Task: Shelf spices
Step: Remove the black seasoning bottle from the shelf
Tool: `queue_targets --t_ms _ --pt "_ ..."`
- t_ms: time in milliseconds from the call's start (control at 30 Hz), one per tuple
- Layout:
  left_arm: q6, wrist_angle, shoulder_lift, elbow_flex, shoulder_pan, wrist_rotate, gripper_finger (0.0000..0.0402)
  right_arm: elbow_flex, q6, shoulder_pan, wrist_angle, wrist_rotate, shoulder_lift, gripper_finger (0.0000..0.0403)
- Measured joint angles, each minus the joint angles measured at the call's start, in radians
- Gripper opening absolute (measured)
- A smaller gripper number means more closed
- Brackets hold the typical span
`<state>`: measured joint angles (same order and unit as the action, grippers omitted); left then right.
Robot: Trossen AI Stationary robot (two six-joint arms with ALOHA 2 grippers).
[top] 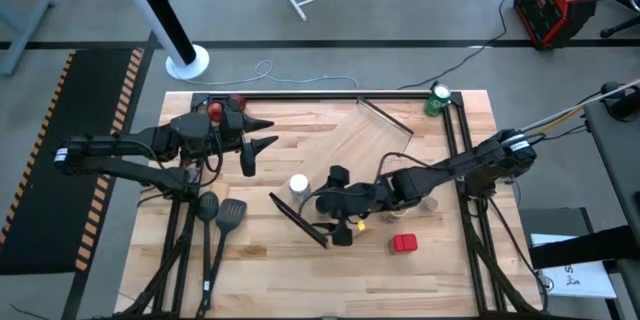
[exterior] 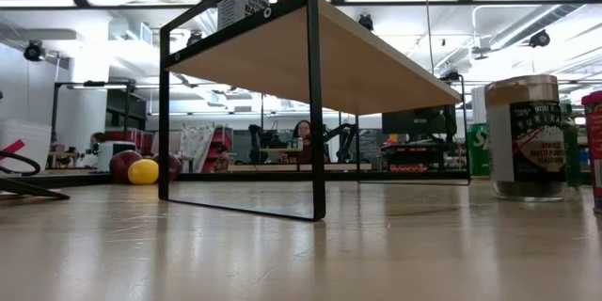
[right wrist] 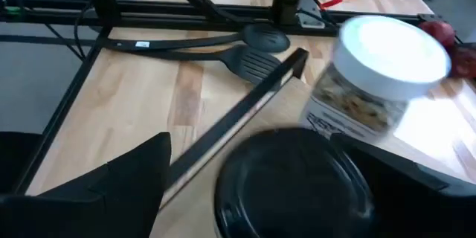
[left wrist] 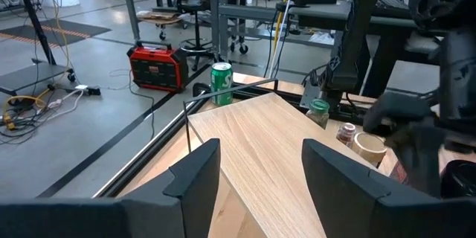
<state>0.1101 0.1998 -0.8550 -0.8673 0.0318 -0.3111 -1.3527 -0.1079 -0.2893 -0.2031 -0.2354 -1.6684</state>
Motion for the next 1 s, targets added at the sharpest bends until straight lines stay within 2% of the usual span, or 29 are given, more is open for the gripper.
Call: queue_targets --t_ms 100,200,300,433,467,567,800,1000 --pt "0.0 0.003 0.003 0.0 0.0 0.0 0.0184 -0.04 0.006 0.004 -0.042 -0.022 -0.03 0.0342" --pt "0.0 0.011 0.005 0.0 0.0 0.0 0.0185 -0.059 -0.003 0.011 -0.096 -0.027 -0.052 0.0315" --pt "0.0 0.018 0.005 0.0 0.0 0.0 0.0183 -0.059 -0.015 0.014 -0.108 -0.028 -0.057 0.026" --pt "0.0 0.02 0.006 0.0 0.0 0.0 0.0177 -0.058 -0.021 0.013 -0.105 -0.027 -0.054 0.0168" --pt "0.0 0.019 0.006 0.0 0.0 0.0 0.0176 -0.058 -0.02 0.013 -0.107 -0.027 -0.052 0.0159" --pt "0.004 0.019 0.006 0.0 0.0 0.0 0.0173 -0.058 -0.021 0.013 -0.126 -0.027 -0.043 0.0161" --pt "0.004 0.02 0.006 0.0 0.0 0.0 0.0172 -0.094 -0.067 0.008 -0.295 -0.031 0.03 0.0161" --pt "0.005 0.037 0.006 0.0 0.0 0.0 0.0178 -0.096 -0.166 -0.058 -0.444 -0.025 0.111 0.0161"
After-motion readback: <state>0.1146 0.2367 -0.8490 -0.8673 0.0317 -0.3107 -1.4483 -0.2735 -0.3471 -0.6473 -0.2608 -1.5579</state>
